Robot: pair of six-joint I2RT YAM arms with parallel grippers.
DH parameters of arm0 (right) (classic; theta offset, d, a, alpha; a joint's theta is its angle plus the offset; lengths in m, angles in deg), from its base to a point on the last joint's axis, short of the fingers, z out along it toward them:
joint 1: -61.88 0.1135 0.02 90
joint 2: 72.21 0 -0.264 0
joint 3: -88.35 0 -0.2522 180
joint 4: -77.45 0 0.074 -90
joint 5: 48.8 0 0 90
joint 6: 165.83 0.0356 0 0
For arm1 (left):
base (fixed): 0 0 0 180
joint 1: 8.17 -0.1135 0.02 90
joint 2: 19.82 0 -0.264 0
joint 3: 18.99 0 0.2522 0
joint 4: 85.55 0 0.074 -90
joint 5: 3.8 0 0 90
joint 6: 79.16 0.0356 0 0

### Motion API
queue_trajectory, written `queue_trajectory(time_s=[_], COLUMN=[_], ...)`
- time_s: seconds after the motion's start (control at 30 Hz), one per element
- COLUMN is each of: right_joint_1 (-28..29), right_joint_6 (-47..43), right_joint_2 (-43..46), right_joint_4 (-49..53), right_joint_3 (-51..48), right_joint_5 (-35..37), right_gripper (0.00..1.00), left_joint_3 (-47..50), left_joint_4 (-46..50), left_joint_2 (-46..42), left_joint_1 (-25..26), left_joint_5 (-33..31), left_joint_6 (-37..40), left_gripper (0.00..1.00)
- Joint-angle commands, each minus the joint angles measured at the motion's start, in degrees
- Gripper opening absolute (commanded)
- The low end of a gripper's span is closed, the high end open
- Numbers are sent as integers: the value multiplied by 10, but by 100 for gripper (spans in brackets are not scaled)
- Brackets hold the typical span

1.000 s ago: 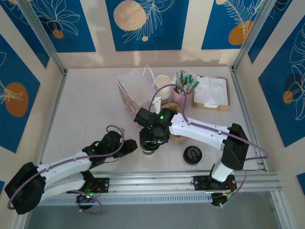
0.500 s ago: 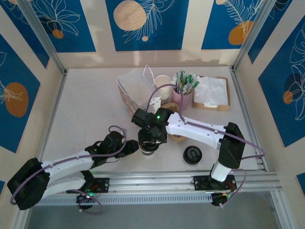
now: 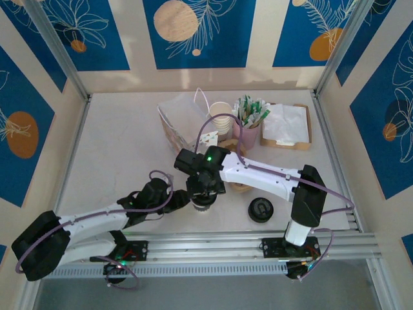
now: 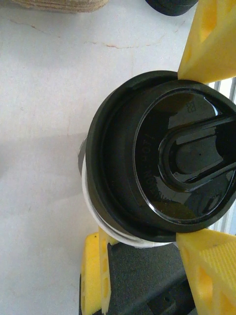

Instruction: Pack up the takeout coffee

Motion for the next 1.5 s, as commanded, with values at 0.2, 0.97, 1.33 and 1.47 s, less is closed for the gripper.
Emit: queue_trajectory(time_s=[0.2,0.97,1.33,1.47], right_joint_1=[11,14,22,24], right_joint_6=[13,26,36,37], right_joint_2=[13,-15,-41,-49], right_joint_4=[-30,10,40,45], right_joint_3=[-3,-25,-25,-26], right_joint_5=[-17,-2,11,10], right_gripper=[74,74,70,70], left_joint_3=[0,2,1,-2], left_joint_4=[6,10,39,68], left_joint_2=[-3,3,-21,-44], left_joint_1=[12,14,14,14], left_joint_5=[-14,-18,-29,-40], left_joint_6=[8,14,22,31], left_gripper=[51,51,52,52])
